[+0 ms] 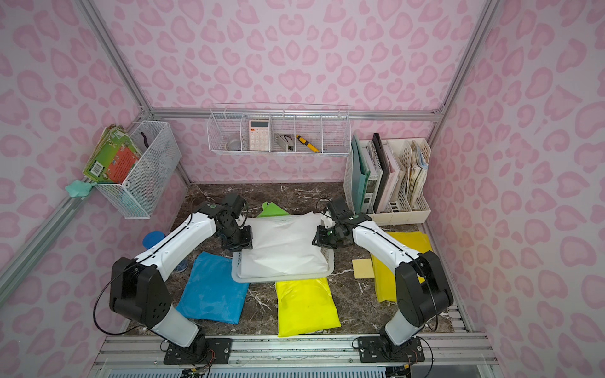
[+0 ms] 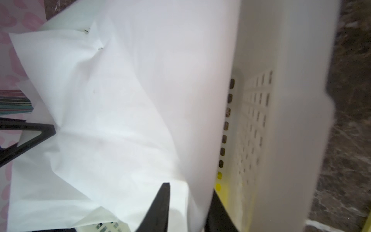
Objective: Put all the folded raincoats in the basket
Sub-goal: Place the raincoat in the basket.
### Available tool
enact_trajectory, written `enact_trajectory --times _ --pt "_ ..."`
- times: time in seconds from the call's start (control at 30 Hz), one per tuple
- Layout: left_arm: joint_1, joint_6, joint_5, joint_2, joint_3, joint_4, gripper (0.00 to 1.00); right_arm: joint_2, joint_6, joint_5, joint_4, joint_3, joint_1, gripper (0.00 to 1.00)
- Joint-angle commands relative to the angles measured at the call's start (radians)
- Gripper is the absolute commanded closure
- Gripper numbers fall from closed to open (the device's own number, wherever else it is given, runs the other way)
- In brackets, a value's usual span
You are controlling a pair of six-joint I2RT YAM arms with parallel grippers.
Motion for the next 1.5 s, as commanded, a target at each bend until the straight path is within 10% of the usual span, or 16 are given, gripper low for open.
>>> enact_trajectory --times 0.0,0.13,0.43,1.07,1.47 --pt "0.001 0.004 -0.072 -0.044 0.088 -0.111 0.35 -0.026 -0.028 0.056 -0.043 0.059 -0.001 0.55" --pt "0.002 0.004 -0.136 -0.085 0.197 -0.216 0.35 -0.047 -0.054 0.124 -0.099 0.124 0.000 0.51" --pt "-0.069 0.054 0.339 -0.175 -0.004 0.068 1.00 -0.030 -0.012 -0.083 0.034 0.118 0.017 0.71" --pt "-0.110 -0.022 0.167 -0.172 -0.325 0.132 0.91 0.268 -0.055 0.366 0.037 0.282 0.028 0.86" --pt "-0.110 -0.004 0.063 -0.093 -0.022 0.019 0.74 0.054 -0.029 0.189 -0.014 0.155 0.192 0.79"
